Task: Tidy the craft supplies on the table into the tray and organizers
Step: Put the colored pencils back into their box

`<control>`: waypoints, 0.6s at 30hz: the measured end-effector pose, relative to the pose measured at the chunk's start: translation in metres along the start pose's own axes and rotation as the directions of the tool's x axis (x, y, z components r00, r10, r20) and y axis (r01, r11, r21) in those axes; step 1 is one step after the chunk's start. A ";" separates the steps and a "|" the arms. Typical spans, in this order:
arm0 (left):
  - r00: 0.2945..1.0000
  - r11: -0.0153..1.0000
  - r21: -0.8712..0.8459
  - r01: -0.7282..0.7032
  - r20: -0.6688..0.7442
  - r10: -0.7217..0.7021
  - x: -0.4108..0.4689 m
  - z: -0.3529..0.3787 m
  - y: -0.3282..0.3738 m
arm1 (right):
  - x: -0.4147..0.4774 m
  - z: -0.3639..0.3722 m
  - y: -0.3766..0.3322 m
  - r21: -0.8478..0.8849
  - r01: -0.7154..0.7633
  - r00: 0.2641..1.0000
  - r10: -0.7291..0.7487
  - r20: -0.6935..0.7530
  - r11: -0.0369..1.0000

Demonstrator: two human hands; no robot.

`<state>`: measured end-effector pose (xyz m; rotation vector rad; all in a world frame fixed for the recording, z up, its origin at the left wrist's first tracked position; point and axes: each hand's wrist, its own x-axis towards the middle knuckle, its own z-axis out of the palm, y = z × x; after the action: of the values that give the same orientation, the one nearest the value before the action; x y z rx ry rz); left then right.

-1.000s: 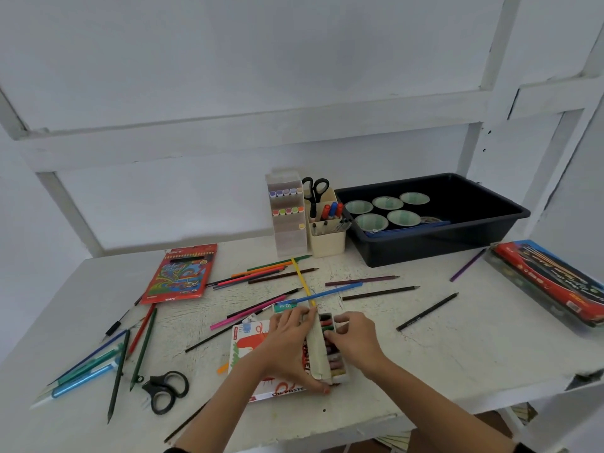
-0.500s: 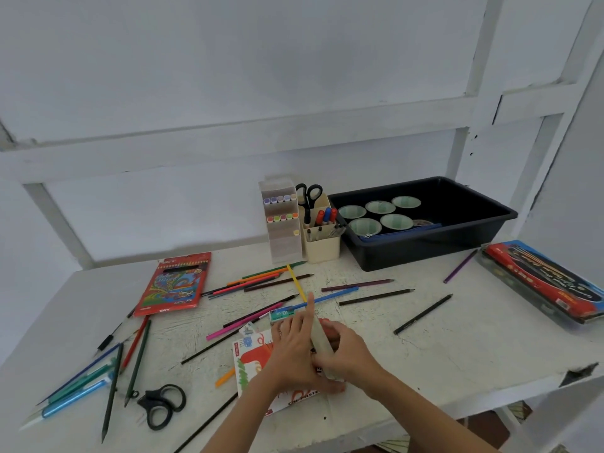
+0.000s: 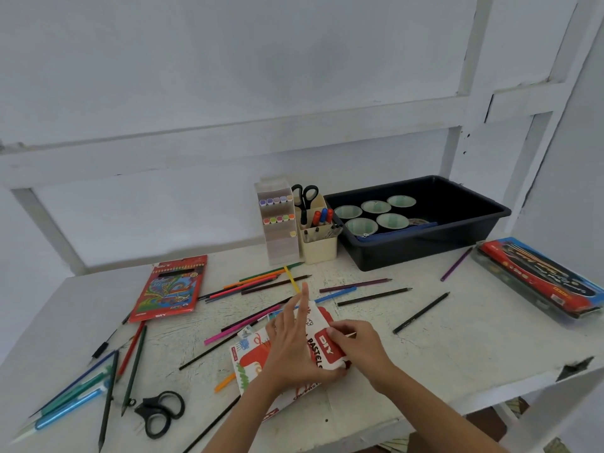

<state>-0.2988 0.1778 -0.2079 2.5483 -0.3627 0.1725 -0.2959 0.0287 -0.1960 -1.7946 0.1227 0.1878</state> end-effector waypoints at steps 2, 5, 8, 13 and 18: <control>1.000 1.000 -0.001 0.001 -0.024 -0.001 0.000 0.001 -0.001 | 0.001 0.001 -0.003 0.065 -0.033 0.999 0.031 0.036 0.997; 0.997 1.000 -0.005 -0.012 -0.074 0.011 0.000 0.001 -0.004 | 0.004 0.003 -0.004 0.062 -0.050 0.998 0.048 0.035 0.997; 0.991 0.999 -0.015 -0.037 -0.127 0.035 -0.001 0.002 -0.003 | 0.003 0.008 -0.004 0.057 -0.048 0.998 0.046 0.040 0.997; 0.986 1.000 0.005 0.022 -0.166 -0.021 -0.001 -0.001 -0.006 | 0.002 0.019 -0.009 0.053 -0.030 0.997 0.025 0.079 0.998; 0.994 0.993 -0.031 0.111 0.025 -0.110 0.006 -0.029 -0.024 | 0.010 0.014 -0.014 0.090 -0.091 0.994 0.084 0.074 0.992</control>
<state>-0.2874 0.2119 -0.1949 2.5318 -0.2304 0.0948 -0.2841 0.0459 -0.1878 -1.6893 0.1578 0.3033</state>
